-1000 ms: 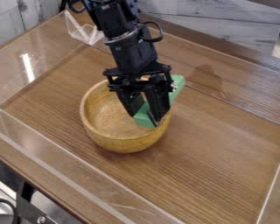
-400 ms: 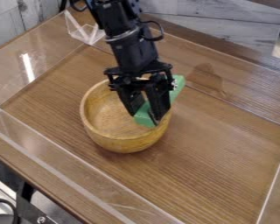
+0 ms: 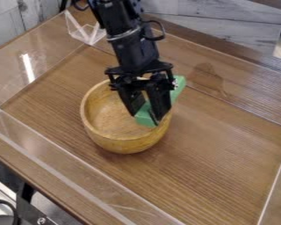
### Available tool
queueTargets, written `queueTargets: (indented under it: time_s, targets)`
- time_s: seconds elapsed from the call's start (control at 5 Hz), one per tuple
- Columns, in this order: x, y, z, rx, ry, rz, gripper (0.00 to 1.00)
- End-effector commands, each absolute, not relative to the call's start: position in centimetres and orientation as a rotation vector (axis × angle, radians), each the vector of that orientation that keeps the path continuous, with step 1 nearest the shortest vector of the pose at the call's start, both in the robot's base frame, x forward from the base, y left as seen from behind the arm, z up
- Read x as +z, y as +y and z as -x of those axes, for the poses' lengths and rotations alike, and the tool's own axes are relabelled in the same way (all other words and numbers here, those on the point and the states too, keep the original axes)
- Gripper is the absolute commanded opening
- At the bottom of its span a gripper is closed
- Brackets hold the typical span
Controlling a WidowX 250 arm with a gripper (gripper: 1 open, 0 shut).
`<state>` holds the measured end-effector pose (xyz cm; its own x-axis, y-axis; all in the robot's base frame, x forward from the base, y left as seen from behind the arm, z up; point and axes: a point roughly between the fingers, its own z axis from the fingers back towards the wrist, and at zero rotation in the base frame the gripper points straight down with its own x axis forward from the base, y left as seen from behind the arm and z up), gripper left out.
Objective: Put the green block in the brown bowl
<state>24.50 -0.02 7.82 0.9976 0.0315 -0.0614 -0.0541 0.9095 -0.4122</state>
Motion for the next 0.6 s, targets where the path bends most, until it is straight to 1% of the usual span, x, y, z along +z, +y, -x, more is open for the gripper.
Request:
queueTargets:
  time_s: [0.0, 0.4]
  targets:
    - [8.93, 0.10, -25.46, 0.023, 0.015, 0.413, 0.00]
    - [8.91, -0.02, -25.49, 0.016, 0.033, 0.414, 0.00]
